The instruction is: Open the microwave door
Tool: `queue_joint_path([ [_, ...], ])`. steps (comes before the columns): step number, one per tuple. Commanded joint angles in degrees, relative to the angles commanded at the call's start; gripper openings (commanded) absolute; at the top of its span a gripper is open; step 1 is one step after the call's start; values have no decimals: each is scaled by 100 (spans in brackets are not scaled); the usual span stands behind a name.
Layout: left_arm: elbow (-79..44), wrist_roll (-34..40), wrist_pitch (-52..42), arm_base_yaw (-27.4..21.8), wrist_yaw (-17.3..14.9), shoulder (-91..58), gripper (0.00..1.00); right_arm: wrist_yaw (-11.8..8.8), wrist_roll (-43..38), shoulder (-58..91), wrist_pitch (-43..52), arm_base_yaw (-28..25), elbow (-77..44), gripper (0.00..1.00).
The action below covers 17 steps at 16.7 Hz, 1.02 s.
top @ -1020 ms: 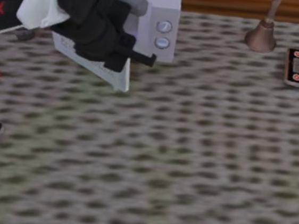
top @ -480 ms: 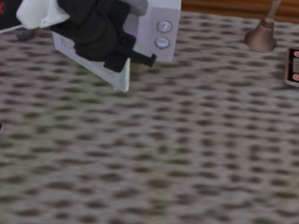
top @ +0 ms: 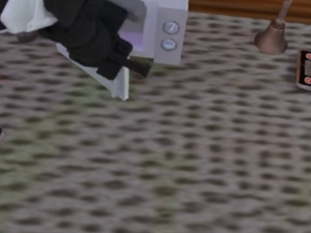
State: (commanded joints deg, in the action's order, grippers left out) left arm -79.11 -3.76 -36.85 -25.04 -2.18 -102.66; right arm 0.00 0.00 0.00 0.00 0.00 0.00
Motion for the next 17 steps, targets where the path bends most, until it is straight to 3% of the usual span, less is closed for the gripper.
queue_joint_path([
  [3,120,-247,42,86,-134,142,0,0,0,0,0,0,0,100],
  [17,120,-247,42,86,-134,142,0,0,0,0,0,0,0,100],
])
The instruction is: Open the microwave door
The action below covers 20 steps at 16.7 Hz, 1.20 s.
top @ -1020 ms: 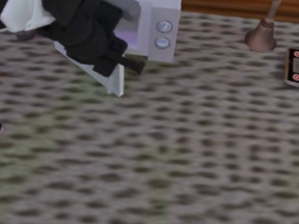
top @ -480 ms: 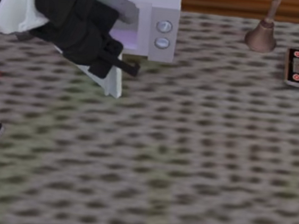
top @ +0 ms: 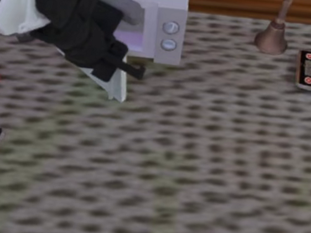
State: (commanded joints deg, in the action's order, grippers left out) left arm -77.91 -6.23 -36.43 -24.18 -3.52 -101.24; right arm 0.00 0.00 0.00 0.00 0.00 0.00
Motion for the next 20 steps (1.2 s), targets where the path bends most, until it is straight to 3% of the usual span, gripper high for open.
queue_joint_path([
  [12,24,1,1,-18,-45,-9,0,0,0,0,0,0,0,100],
  [20,374,-915,-58,343,-520,325,0,0,0,0,0,0,0,100],
])
